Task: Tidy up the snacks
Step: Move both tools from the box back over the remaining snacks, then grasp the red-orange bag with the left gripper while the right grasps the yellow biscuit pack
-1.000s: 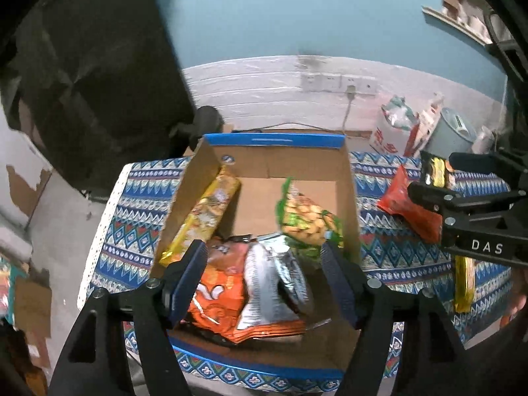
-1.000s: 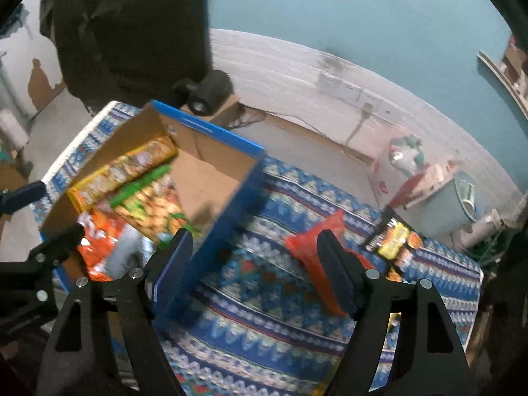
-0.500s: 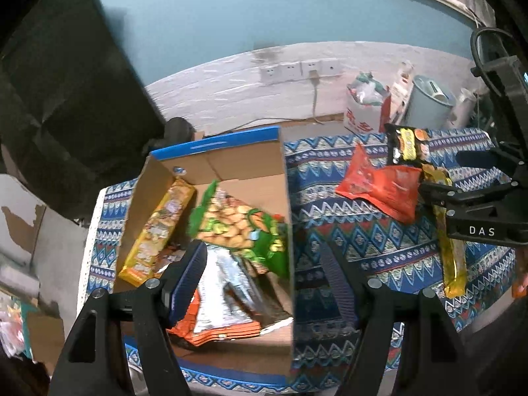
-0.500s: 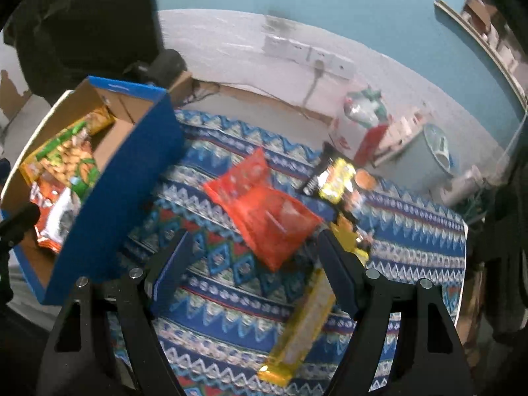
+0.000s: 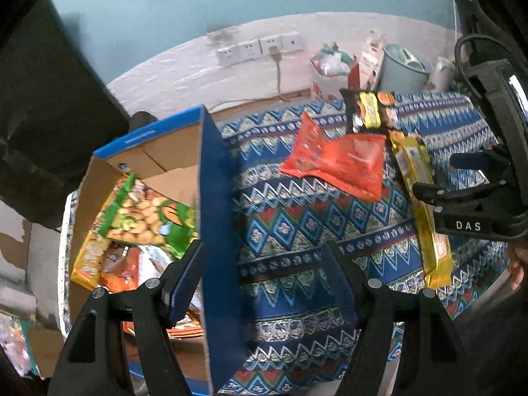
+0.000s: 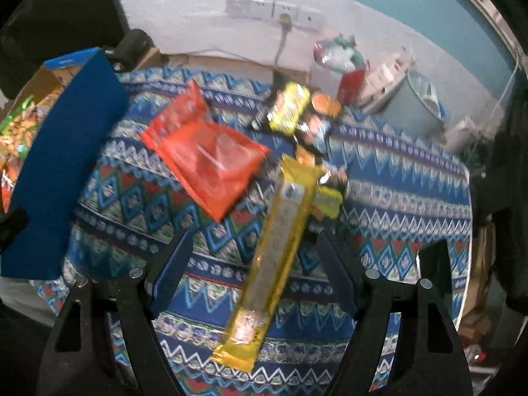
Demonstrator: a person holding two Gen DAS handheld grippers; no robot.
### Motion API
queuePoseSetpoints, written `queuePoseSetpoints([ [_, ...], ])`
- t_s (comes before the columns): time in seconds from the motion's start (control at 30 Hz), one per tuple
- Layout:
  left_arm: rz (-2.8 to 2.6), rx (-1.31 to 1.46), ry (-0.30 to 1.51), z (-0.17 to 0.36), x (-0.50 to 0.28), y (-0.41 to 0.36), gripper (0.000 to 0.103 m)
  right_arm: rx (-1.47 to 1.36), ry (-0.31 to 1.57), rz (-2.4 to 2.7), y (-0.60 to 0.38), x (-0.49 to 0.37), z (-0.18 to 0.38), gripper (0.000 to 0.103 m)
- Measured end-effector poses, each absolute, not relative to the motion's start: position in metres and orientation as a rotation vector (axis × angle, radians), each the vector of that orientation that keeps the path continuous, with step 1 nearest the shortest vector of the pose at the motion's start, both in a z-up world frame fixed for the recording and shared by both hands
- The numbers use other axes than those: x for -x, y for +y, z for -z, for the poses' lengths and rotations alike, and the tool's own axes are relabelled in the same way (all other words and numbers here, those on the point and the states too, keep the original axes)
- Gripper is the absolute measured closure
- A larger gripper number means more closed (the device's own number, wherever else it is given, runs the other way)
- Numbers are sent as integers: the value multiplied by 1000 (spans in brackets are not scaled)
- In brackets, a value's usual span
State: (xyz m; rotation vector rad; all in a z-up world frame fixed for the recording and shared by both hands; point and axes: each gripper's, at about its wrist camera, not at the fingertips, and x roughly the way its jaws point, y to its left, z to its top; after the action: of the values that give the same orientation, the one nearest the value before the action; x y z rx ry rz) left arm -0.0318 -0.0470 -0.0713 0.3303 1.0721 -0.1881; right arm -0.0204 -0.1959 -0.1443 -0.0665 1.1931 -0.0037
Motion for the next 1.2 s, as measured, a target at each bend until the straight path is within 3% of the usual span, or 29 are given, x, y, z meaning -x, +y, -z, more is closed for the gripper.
queuePoseSetpoints([
  [0.53, 171, -236, 1224, 116, 14, -54, 30, -29, 1308, 22, -217, 21, 202, 27],
  [0.63, 166, -227, 1230, 118, 10, -56, 30, -36, 1315, 7, -217, 21, 209, 39],
  [0.7, 162, -223, 1229, 118, 7, -57, 30, -48, 1319, -4, -217, 21, 214, 56],
  [0.77, 162, -222, 1226, 118, 5, -60, 30, -39, 1315, -2, -219, 22, 216, 67],
  [0.9, 156, -226, 1228, 118, 0, -65, 30, -16, 1292, 4, -223, 27, 209, 72],
  [1.2, 164, -187, 1241, 117, -17, -83, 29, 23, 1224, 22, -237, 39, 182, 72],
])
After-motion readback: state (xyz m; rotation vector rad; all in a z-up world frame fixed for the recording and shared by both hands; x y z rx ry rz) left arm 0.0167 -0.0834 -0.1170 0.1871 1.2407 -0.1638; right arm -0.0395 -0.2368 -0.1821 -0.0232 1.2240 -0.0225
